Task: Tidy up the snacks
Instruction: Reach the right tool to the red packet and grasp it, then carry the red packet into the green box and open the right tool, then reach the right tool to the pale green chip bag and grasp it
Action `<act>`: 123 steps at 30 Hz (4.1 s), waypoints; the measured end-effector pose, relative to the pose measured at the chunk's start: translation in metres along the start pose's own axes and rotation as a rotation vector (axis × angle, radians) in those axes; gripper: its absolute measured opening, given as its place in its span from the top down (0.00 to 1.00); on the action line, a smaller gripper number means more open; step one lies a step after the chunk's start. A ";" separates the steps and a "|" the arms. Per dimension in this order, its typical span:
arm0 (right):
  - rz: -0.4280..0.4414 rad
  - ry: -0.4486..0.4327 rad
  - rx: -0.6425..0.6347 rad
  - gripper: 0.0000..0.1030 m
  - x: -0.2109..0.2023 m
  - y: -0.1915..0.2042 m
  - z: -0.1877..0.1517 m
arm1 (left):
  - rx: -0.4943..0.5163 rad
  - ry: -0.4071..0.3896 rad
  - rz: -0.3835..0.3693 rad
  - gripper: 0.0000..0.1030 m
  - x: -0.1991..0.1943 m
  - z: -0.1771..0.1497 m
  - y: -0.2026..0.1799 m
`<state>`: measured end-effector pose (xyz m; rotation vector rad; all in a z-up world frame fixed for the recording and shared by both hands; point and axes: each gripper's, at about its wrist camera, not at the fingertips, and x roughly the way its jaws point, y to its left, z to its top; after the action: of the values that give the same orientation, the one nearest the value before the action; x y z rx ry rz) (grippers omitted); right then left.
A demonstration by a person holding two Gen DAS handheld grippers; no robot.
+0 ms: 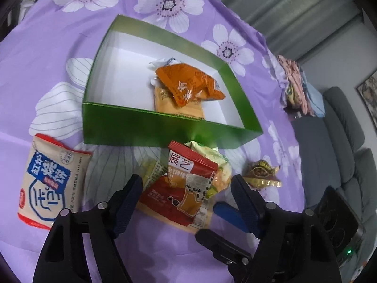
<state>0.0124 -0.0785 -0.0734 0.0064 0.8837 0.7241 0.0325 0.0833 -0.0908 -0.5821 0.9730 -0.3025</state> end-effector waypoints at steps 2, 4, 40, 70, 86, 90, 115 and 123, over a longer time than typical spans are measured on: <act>0.003 -0.001 0.005 0.62 0.004 -0.001 0.000 | 0.011 0.005 0.009 0.28 0.004 0.000 -0.001; 0.000 -0.001 0.010 0.64 0.010 -0.002 0.002 | 0.014 0.006 0.025 0.34 0.008 0.001 0.000; 0.217 -0.077 0.002 0.91 -0.013 0.011 0.034 | -0.095 -0.142 -0.146 0.55 -0.049 0.004 0.008; 0.000 -0.155 -0.062 0.41 -0.021 -0.033 0.089 | -0.088 -0.241 0.058 0.20 -0.034 0.067 -0.003; -0.012 -0.125 0.034 0.36 -0.063 -0.048 0.015 | 0.009 -0.106 0.071 0.14 -0.015 0.029 -0.036; -0.019 -0.103 0.040 0.36 -0.054 -0.048 0.008 | 0.017 -0.045 0.062 0.07 0.000 0.023 -0.038; 0.023 -0.012 0.097 0.52 -0.009 -0.070 0.004 | 0.167 0.139 0.190 0.07 0.052 0.018 -0.055; 0.092 0.021 0.159 0.60 0.004 -0.079 0.004 | 0.201 0.181 0.178 0.32 0.064 0.015 -0.062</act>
<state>0.0624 -0.1351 -0.0968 0.1817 0.9643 0.7396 0.0806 0.0067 -0.0919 -0.2861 1.1458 -0.2932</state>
